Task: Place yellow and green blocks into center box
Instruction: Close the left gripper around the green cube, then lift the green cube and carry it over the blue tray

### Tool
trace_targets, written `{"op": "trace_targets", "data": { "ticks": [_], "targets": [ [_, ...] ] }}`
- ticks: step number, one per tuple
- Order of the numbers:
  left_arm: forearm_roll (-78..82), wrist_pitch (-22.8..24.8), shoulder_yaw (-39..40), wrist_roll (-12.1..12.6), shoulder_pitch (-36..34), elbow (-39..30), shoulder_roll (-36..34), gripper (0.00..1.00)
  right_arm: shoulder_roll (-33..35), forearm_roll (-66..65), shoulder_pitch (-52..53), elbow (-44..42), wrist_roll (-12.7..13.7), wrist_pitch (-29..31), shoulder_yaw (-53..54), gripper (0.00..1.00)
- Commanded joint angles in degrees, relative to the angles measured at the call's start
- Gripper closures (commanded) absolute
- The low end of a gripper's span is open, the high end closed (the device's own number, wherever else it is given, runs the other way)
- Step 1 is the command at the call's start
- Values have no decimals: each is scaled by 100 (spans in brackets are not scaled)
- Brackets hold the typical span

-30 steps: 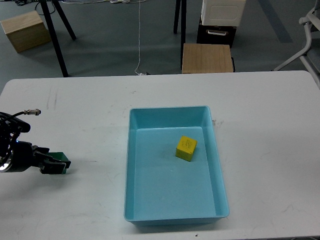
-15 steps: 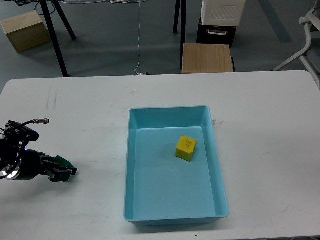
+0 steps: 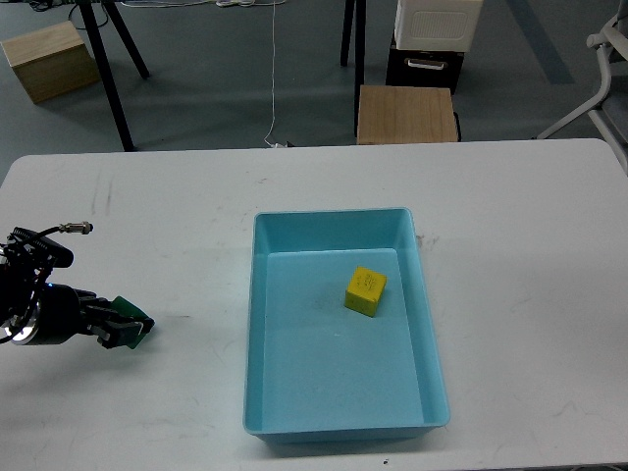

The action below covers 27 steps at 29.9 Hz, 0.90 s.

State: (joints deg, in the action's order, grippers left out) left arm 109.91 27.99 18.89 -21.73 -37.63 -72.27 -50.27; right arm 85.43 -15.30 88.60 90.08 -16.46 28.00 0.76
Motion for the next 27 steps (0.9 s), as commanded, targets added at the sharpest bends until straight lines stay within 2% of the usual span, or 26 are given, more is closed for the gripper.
{"op": "trace_targets", "data": {
  "ticks": [1,5,6,9,14,17,19,22,27],
  "targets": [
    [-13,1,18,-15,-8,-42,-61,63,9,0,9,1,2,0,3,2],
    [-57,1,246,-76,-43,-51,-280,64,9,9,9,10,2,0,12,2],
    [-75,1,316,-155,-78,-51,-368,64,9,0,9,19,3,0,12,2],
    [-154,1,352,-627,-367,-182,-746,63,9,0,9,36,3,0,12,2],
    [-320,1,343,-627,-1017,-910,-1159,63,0,0,0,45,-6,0,21,2],
    [-461,1,361,-627,-1386,-1148,-1213,64,-9,0,0,27,3,0,-23,2],
    [-767,1,352,-627,-1772,-1604,-1204,64,-9,0,-9,45,-6,0,-67,2],
    [-927,1,361,-627,-2046,-2123,-985,64,-9,0,-9,54,3,0,-128,2],
    [-857,1,290,-627,-2117,-2344,315,64,-18,-8,-18,54,2,0,-190,2]
  ]
}}
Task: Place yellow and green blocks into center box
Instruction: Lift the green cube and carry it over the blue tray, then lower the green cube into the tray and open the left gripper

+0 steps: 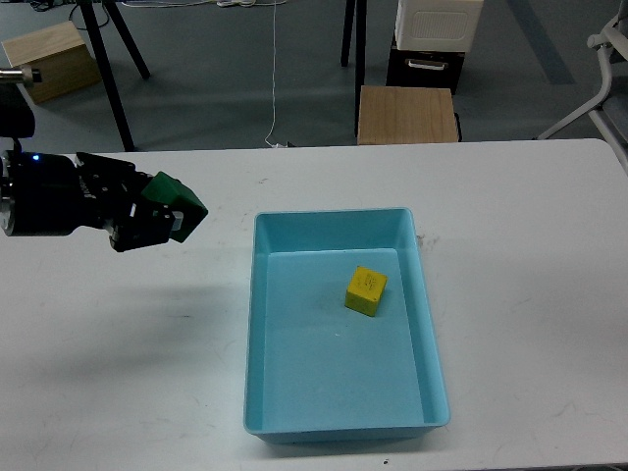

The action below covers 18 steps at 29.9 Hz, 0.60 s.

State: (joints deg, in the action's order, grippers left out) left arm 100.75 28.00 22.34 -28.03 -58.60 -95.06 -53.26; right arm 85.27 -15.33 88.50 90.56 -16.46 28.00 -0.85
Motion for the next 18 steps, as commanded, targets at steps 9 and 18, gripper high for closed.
{"op": "trace_targets", "data": {
  "ticks": [9,18],
  "targets": [
    [867,0,-643,3,-55,646,1810,64,25,4,0,67,-6,0,-108,2],
    [1333,0,-863,3,-20,1517,2224,63,183,4,-17,128,-6,0,-108,2]
  ]
}}
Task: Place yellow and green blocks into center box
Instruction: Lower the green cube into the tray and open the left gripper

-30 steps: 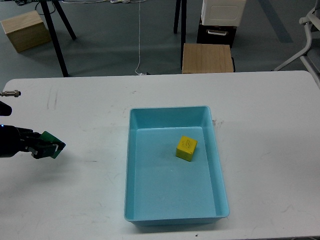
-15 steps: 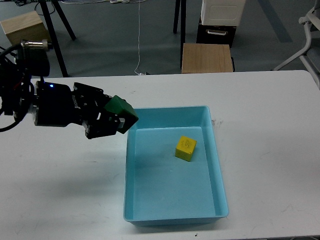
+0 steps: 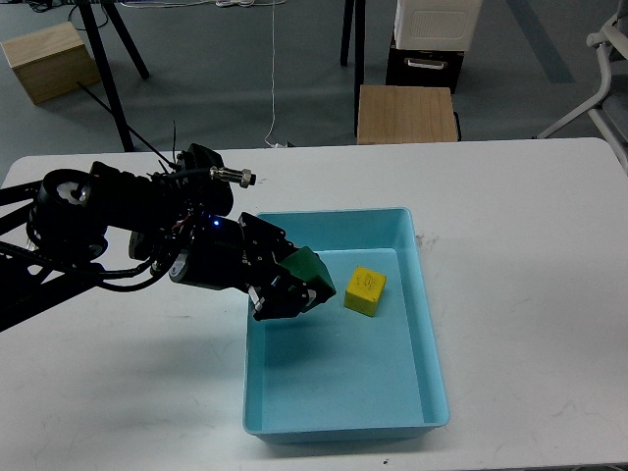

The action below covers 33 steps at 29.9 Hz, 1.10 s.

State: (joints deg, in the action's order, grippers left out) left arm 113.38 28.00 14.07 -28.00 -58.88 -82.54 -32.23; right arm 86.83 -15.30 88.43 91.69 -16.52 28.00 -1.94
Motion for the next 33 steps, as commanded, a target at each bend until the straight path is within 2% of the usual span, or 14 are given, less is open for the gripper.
{"op": "trace_targets", "data": {
  "ticks": [1,11,16,18,20,21,25,33],
  "targets": [
    [70,0,-36,0,16,309,138,64,27,0,-10,15,9,0,0,2],
    [184,0,-53,0,25,660,691,63,27,-8,-45,15,9,0,0,2],
    [175,0,-36,0,34,696,718,57,88,-8,-54,6,0,0,-9,2],
    [158,0,-36,0,17,704,718,48,88,-8,-54,6,0,0,-9,2],
    [123,0,17,0,8,740,779,25,88,-8,-54,6,0,0,-9,2],
    [123,0,35,0,8,774,849,18,88,-8,-54,6,0,0,-9,2],
    [79,0,52,0,17,1064,1122,1,88,-8,-54,6,0,0,-9,2],
    [-36,0,183,0,-1,1091,1149,1,88,-8,-54,-2,0,0,-9,2]
  ]
}}
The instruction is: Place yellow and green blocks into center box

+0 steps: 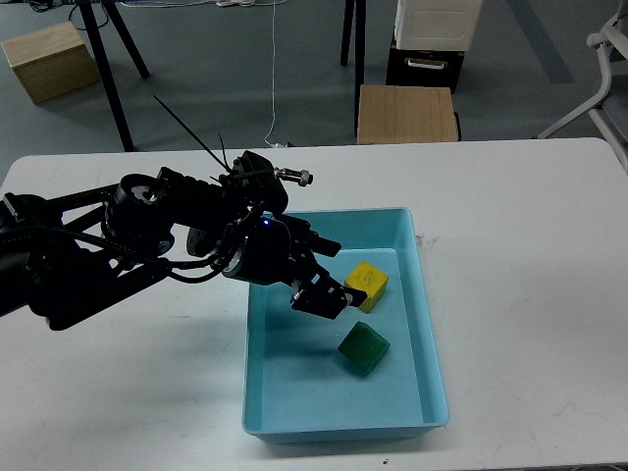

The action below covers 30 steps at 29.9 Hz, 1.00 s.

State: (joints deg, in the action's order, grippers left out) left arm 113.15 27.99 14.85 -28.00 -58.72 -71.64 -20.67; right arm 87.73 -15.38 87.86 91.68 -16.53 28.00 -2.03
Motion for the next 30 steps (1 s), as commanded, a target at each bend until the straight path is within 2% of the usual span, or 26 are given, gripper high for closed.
{"op": "trace_targets", "data": {
  "ticks": [1,6,9,14,22,25,30],
  "targets": [
    [-13,1,245,0,-8,1,-7,1,-1,0,-5,-1,0,0,1,2],
    [-4,1,1097,0,54,10,-86,1,-1,9,-67,-36,9,0,1,2],
    [-56,1,1860,0,141,10,-340,1,-1,9,-111,-54,9,0,1,2],
    [-530,1,3478,0,519,63,-823,1,95,26,-243,-54,9,0,-69,2],
    [-1479,1,5157,0,1283,458,-1667,1,104,35,-260,-62,18,0,-175,2],
    [-2024,1,5484,0,1398,476,-1808,1,96,35,-295,-54,9,0,-193,2],
    [-2596,1,5528,0,1425,476,-1888,1,34,79,-313,-27,9,0,-245,2]
  ]
}}
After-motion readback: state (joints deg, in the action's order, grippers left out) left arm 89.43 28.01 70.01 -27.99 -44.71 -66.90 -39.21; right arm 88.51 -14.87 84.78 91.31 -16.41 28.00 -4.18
